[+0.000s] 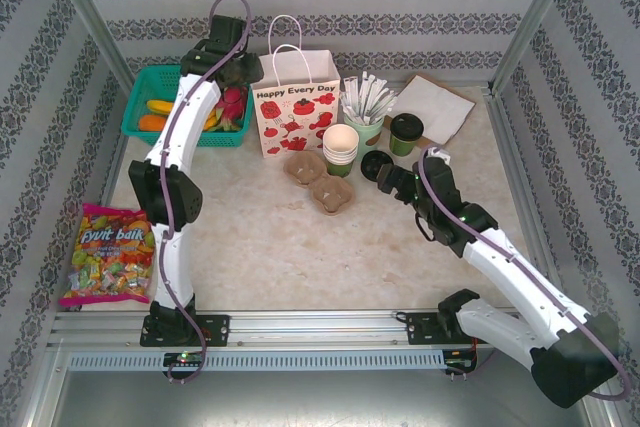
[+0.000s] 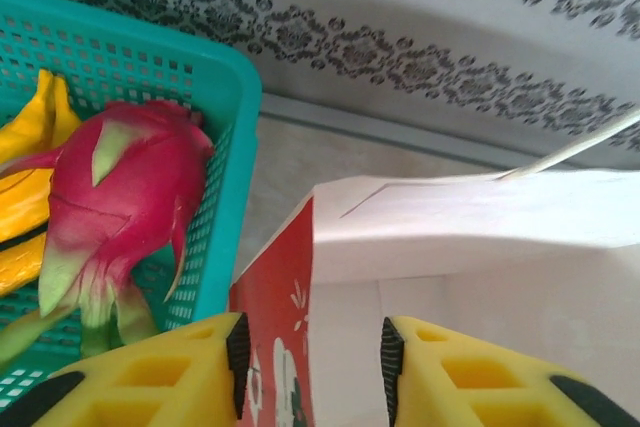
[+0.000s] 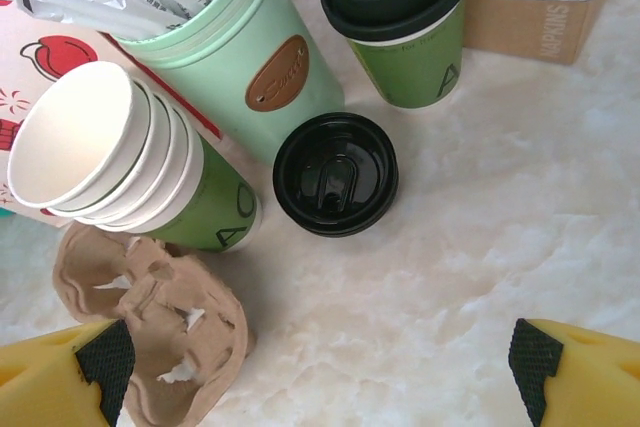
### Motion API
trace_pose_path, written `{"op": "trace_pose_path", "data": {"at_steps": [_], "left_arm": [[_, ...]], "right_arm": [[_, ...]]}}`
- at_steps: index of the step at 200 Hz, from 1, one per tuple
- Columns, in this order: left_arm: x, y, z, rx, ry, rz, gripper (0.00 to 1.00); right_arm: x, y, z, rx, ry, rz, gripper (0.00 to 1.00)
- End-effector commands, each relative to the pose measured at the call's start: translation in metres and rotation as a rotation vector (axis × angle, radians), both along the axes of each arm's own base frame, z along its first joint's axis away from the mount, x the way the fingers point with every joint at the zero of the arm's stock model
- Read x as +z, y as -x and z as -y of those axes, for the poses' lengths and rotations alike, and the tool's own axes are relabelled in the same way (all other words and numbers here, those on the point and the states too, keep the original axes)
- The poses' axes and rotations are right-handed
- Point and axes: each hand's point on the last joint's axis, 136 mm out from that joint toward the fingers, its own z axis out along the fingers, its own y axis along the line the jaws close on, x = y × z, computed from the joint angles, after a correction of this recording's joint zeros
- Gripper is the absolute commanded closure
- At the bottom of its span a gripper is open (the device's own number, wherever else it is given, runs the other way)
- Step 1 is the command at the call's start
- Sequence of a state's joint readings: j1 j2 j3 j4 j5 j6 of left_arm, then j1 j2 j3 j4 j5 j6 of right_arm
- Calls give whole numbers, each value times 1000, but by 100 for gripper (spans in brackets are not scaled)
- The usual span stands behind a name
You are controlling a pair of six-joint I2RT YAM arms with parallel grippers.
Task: Pack the takeout coffee
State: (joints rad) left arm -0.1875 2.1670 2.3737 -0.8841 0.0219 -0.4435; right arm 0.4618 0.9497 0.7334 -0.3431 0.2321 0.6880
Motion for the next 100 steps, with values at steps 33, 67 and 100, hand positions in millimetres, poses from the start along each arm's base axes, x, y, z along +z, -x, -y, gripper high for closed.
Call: {"op": "trace_pose_path", "data": {"at_steps": [33,67,100], "left_arm": [[10,8,0,-21,11,-10,93],[20,28,2,-7,48,-28,100],[28,56,5,20,102,-26,100]], "right_arm": [[-32,15,0,-75,24,-69,2],[-48,12,-40,-8,-177,-113,2],[-64,10,-44,0,-159,-147,2]]}}
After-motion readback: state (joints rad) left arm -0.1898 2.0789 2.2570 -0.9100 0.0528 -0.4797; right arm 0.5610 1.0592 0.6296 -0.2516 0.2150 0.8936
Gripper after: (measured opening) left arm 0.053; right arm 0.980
